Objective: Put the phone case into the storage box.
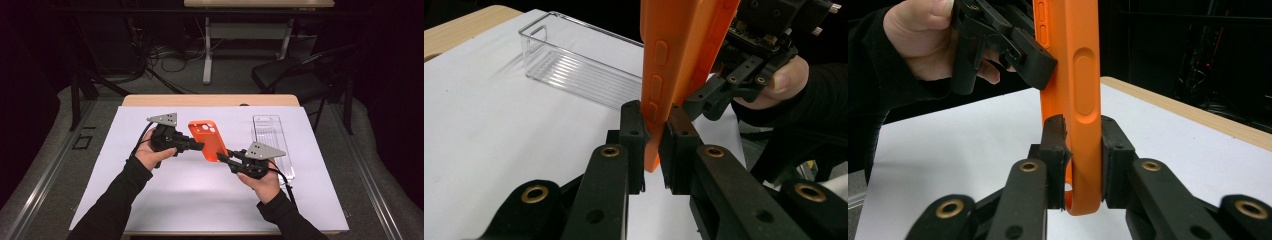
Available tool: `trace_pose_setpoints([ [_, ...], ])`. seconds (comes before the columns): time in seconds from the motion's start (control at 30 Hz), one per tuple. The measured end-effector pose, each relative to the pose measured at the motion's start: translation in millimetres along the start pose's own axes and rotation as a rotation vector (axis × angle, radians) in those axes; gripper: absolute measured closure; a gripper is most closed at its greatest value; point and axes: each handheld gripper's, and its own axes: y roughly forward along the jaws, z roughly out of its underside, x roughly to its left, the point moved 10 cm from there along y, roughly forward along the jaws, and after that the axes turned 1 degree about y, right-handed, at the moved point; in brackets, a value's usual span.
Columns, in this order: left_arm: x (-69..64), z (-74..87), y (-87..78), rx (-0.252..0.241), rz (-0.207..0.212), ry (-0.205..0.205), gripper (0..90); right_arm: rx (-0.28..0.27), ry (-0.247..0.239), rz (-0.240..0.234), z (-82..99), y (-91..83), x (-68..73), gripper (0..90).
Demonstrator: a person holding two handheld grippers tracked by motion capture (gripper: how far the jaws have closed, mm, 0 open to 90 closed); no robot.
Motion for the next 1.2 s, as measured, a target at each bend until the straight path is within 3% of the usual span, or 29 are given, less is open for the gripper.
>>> trace_pose_setpoints([
  [0.3, 1.6, 1.0, 1.0, 0.008, -0.012, 0.002, 81.6, 0.004, -0.007, -0.005, 0.6, 1.2, 2.0, 66.7],
  [0.6, 4.5, 5.3, 2.3, 0.034, -0.043, -0.003, 81.6, 0.008, -0.019, 0.023, 0.7, 0.4, -1.1, 55.8],
  [0.83, 5.8, 7.0, 1.4, 0.052, -0.069, -0.011, 81.6, 0.006, -0.038, 0.048, -0.4, -1.4, -4.6, 53.4],
  [1.13, 9.9, 10.2, -1.2, 0.086, -0.129, -0.051, 81.5, 0.016, -0.082, 0.094, -0.6, -4.0, -8.8, 51.0],
  [1.2, 9.2, 11.1, -0.8, 0.092, -0.126, -0.056, 81.5, 0.024, -0.094, 0.107, 0.3, -4.2, -9.4, 50.0],
])
